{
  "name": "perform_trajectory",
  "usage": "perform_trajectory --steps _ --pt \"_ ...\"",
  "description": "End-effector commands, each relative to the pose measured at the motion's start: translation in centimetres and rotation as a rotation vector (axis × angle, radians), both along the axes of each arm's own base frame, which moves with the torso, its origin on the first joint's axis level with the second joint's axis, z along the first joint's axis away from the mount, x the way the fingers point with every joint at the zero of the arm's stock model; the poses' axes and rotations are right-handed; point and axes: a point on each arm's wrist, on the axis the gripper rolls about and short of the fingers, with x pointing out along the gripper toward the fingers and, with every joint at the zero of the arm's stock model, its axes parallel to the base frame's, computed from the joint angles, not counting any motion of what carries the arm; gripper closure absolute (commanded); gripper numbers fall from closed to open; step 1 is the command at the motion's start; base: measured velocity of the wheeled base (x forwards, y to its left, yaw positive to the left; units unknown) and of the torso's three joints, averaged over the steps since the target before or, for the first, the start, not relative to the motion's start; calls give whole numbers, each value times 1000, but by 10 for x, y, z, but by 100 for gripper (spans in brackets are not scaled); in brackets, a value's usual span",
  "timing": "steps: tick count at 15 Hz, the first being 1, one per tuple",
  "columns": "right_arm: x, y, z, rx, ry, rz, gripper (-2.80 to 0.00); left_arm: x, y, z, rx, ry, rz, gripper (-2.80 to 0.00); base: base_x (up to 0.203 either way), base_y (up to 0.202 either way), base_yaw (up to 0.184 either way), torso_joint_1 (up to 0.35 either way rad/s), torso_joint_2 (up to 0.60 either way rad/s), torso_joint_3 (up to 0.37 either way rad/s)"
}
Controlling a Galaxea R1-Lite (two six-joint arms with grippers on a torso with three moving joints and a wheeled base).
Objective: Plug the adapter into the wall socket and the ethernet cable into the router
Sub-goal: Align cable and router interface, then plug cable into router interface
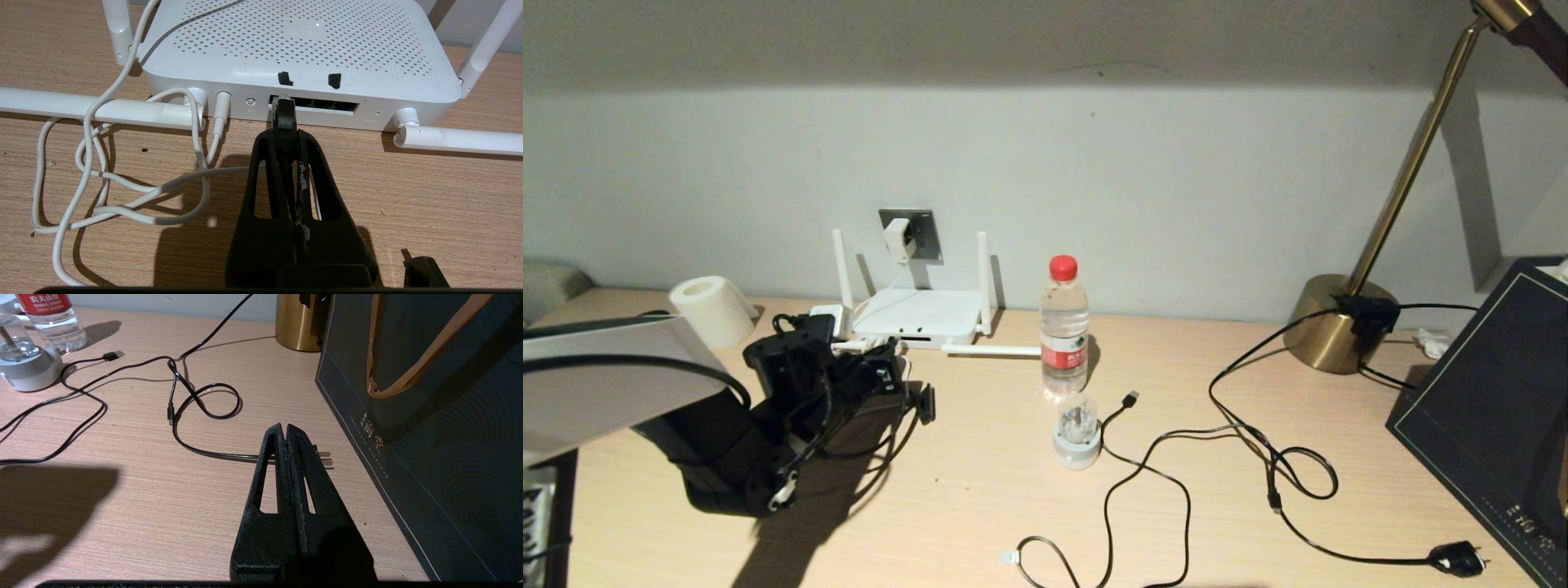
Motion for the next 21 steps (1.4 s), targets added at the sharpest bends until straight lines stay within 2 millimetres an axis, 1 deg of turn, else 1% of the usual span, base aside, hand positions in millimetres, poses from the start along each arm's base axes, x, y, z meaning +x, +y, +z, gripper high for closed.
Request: perform_trajectory --steps 1,21 --pt "1 0 -3 -1 9 1 0 0 0 0 -2 -6 0 0 0 0 0 0 0 0" --pt "1 0 -3 -1 9 1 0 0 0 -1 -2 -3 0 0 0 0 0 0 0 0"
